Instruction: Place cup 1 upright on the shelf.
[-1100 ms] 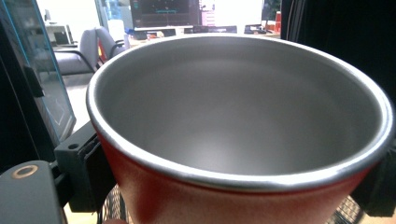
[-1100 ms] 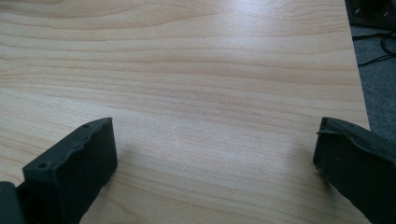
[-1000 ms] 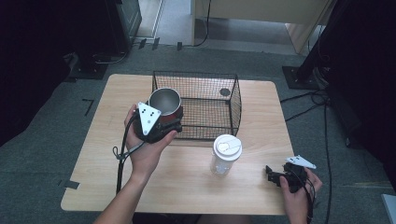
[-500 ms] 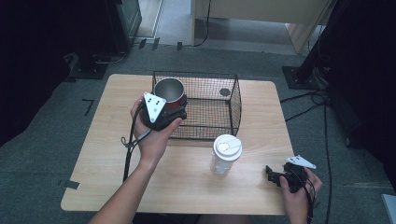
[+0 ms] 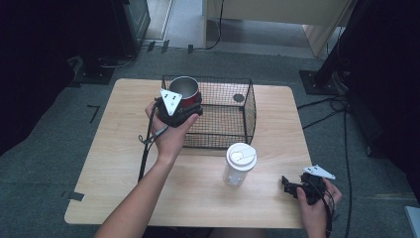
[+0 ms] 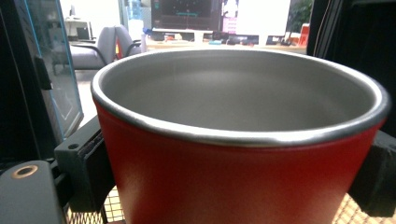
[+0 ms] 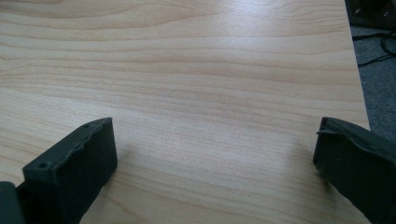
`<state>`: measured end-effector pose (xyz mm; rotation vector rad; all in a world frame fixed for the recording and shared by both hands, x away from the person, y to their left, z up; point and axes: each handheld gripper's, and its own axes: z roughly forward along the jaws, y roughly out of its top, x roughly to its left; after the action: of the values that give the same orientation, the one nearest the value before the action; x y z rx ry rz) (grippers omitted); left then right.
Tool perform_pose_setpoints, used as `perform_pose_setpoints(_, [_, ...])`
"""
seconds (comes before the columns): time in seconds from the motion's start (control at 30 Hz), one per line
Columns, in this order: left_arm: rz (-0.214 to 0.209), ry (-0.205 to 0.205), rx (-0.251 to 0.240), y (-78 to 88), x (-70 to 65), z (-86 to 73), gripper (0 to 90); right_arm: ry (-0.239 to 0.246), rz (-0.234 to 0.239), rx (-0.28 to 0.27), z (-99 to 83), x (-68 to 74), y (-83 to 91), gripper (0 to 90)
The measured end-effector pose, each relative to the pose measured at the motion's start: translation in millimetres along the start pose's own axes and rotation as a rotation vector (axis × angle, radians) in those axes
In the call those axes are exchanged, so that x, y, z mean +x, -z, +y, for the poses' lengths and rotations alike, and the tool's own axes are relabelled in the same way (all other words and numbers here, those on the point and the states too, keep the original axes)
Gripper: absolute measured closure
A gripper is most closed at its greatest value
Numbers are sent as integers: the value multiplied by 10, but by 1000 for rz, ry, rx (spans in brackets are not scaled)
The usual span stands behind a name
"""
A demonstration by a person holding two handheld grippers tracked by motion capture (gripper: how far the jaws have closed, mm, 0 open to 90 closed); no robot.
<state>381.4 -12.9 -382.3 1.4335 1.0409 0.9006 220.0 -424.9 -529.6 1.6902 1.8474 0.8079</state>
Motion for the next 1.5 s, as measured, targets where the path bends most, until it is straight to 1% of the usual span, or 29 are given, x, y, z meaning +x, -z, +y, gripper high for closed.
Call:
perform_pose_setpoints(0.03, [3,-4,6,-33,-1,-23,83,0,0,0,0,0,0,0])
perform_pose_setpoints(0.07, [2,5,10,-78,-4,-52,83,0,0,0,0,0,0,0])
perform_pose_setpoints(0.2, [19,-18,20,-210,8,-129,83,0,0,0,0,0,0,0])
perform_pose_setpoints(0.23, [22,-15,20,-233,14,-140,83,0,0,0,0,0,0,0])
perform_pose_setpoints(0.3, [26,14,23,-297,42,-164,83,0,0,0,0,0,0,0])
perform_pose_setpoints(0.37, [31,23,24,-350,66,-181,83,0,0,0,0,0,0,0])
perform_pose_setpoints(0.47, [34,16,34,-434,84,-204,83,0,0,0,0,0,0,0])
perform_pose_setpoints(0.6, [39,-10,44,-548,77,-267,83,0,1,0,0,0,0,0])
perform_pose_setpoints(0.63, [39,-10,44,-548,77,-267,83,0,1,0,0,0,0,0])
perform_pose_setpoints(0.7, [44,-21,65,-595,74,-316,83,0,1,-1,0,0,0,0])
perform_pose_setpoints(0.77, [38,-32,95,-643,82,-368,83,0,1,0,0,-1,0,0])
perform_pose_setpoints(0.83, [27,-25,123,-682,89,-418,83,0,1,0,0,-1,0,0])
perform_pose_setpoints(0.9, [27,-46,141,-710,80,-463,83,0,1,0,0,-1,0,0])
perform_pose_setpoints(0.93, [25,-49,150,-723,77,-481,83,0,1,0,0,0,0,0])
perform_pose_setpoints(0.97, [23,-47,160,-734,74,-498,83,0,0,0,0,0,0,0])
perform_pose_setpoints(1.0, [13,-36,179,-755,68,-524,83,0,0,0,0,0,0,0])
perform_pose_setpoints(1.03, [13,-36,179,-755,68,-524,83,0,0,0,0,0,0,0])
perform_pose_setpoints(1.13, [-7,-51,211,-779,57,-541,82,0,0,0,0,0,0,0])
perform_pose_setpoints(1.2, [-14,-46,223,-791,59,-541,82,0,0,0,0,0,0,0])
perform_pose_setpoints(1.33, [-14,-50,255,-804,68,-550,82,0,0,0,0,0,0,0])
perform_pose_setpoints(1.37, [-15,-45,266,-806,65,-554,82,0,0,0,0,0,0,0])
perform_pose_setpoints(1.4, [-15,-45,266,-806,65,-554,81,0,0,0,0,0,0,0])
perform_pose_setpoints(1.47, [-30,-51,309,-815,56,-558,81,0,1,0,0,0,0,0])
perform_pose_setpoints(1.5, [-30,-51,309,-815,56,-558,81,0,1,0,0,0,0,0])
